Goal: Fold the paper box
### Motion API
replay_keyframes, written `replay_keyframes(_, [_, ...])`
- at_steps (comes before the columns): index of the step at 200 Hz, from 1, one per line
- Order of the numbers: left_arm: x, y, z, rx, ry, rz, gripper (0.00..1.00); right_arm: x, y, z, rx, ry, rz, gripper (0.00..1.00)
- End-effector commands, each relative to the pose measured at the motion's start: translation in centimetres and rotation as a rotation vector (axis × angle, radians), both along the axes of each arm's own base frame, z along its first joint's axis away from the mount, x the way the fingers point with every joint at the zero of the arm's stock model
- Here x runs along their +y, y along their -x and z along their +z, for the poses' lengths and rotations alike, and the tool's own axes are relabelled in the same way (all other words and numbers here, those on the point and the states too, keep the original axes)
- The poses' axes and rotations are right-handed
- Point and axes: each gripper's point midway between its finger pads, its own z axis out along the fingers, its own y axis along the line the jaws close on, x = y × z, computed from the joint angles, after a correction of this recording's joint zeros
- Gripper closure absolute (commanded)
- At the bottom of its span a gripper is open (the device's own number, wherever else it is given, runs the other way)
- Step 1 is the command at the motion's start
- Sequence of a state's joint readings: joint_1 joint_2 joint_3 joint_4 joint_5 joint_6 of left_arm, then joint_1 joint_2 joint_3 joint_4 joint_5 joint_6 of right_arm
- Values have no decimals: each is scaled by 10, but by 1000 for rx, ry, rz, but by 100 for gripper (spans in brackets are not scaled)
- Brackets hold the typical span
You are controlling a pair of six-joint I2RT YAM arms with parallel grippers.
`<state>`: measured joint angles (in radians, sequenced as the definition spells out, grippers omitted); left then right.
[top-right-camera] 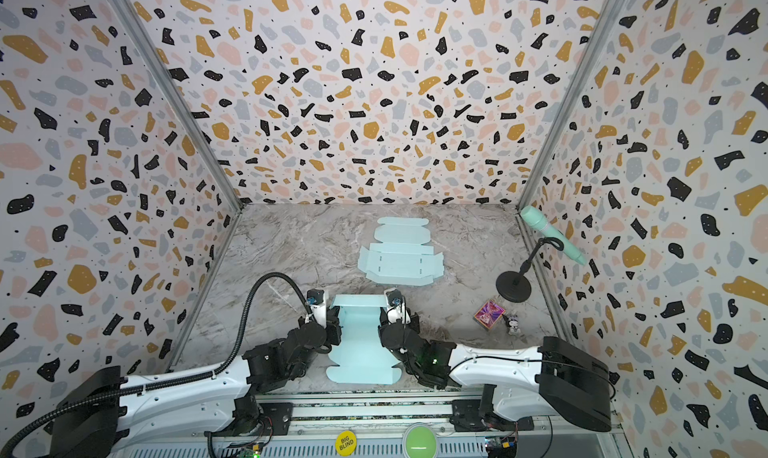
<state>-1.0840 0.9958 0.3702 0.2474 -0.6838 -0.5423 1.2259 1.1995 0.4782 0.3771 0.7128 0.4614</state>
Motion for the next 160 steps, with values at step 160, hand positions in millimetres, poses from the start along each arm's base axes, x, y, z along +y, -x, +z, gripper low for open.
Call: replay_keyframes(160, [-7, 19, -29, -135, -87, -209, 98, 26, 13, 40, 156, -231, 338, 29])
